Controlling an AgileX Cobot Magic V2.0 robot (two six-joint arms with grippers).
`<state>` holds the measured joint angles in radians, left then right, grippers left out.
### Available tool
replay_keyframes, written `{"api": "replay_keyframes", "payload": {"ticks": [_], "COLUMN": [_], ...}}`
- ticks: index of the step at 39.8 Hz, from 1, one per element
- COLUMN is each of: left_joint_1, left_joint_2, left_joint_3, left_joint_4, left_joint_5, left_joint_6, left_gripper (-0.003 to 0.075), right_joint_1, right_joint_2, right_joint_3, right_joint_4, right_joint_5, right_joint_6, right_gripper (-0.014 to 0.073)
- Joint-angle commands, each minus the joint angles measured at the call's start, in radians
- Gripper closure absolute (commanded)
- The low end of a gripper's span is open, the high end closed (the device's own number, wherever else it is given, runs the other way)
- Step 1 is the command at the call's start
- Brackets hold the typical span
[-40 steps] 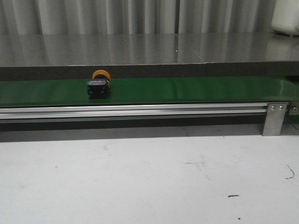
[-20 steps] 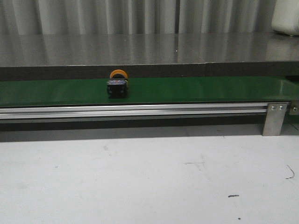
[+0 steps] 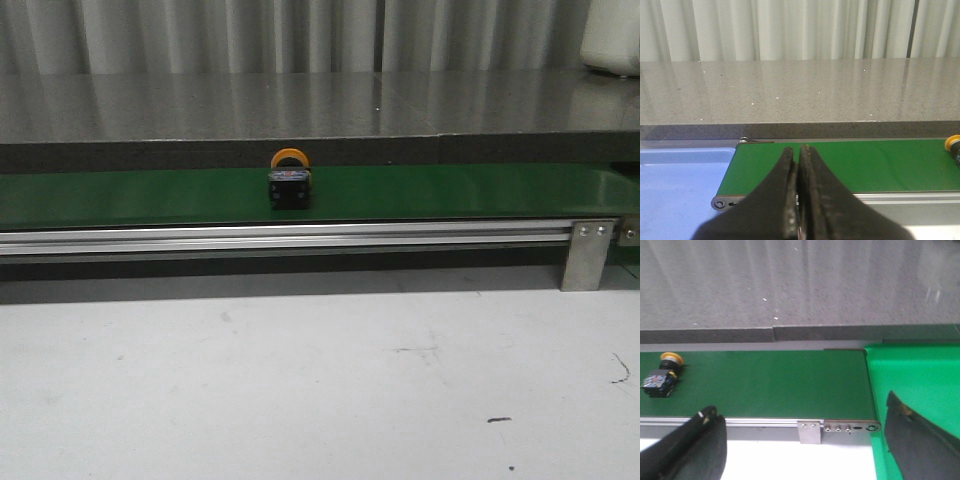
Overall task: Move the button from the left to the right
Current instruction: 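Bring the right gripper over the belt as the button travels toward it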
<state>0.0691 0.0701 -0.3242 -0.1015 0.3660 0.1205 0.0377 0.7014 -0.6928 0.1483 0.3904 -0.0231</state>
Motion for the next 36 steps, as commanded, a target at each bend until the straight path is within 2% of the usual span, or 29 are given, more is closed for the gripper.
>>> {"api": "replay_keyframes", "payload": {"ticks": [1, 8, 15, 23, 36], "left_joint_1": [-0.003, -0.003, -0.003, -0.003, -0.003], "left_joint_2": [0.011, 0.011, 0.011, 0.011, 0.011], "left_joint_3": [-0.024, -0.024, -0.024, -0.024, -0.024], "left_joint_4": [-0.010, -0.010, -0.010, -0.010, -0.010], "left_joint_5": [-0.084, -0.084, -0.084, -0.084, -0.084], "left_joint_6": [0.001, 0.001, 0.001, 0.001, 0.001], "left_gripper": [0.0741, 0.0741, 0.0741, 0.0741, 0.0741], "right_joint_1": [-0.032, -0.040, -0.037, 0.027, 0.042], "right_joint_2": [0.125, 0.331, 0.492, 0.635, 0.826], "right_joint_3": [-0.132, -0.313, -0.447, -0.553, -0.679], "right_joint_4": [0.003, 0.003, 0.011, 0.028, 0.060], "right_joint_5": [0.013, 0.139, 0.183, 0.249, 0.286], "right_joint_6": [0.023, 0.023, 0.023, 0.023, 0.023], "right_gripper": [-0.0060, -0.0060, -0.0060, -0.0060, -0.0060]}}
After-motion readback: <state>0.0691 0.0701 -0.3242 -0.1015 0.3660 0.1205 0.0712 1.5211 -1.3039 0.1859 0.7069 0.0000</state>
